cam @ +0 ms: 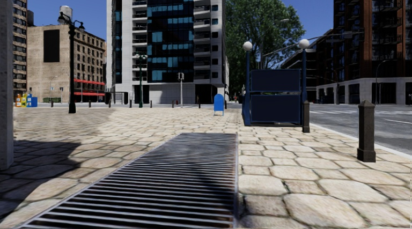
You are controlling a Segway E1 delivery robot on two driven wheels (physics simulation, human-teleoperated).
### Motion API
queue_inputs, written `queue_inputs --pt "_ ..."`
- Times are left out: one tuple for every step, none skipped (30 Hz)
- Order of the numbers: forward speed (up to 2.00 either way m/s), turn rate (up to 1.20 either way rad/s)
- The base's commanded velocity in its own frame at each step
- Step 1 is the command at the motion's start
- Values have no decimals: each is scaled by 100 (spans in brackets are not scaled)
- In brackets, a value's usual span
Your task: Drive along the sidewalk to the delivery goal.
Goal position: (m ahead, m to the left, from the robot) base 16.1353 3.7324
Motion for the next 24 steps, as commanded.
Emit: queue_inputs --pt "200 30" --pt "200 30" --pt "200 30" --pt "200 33" --pt "200 33" --pt "200 34" --pt "200 34" --pt "200 34" --pt "200 34" --pt "200 34" --pt "200 34" --pt "200 34" --pt "200 34" --pt "200 34" --pt "200 34" --pt "200 34" --pt "200 34" --pt "200 34" --pt "200 34" --pt "200 34" --pt "200 34" --pt "200 34" --pt "200 34" --pt "200 34"
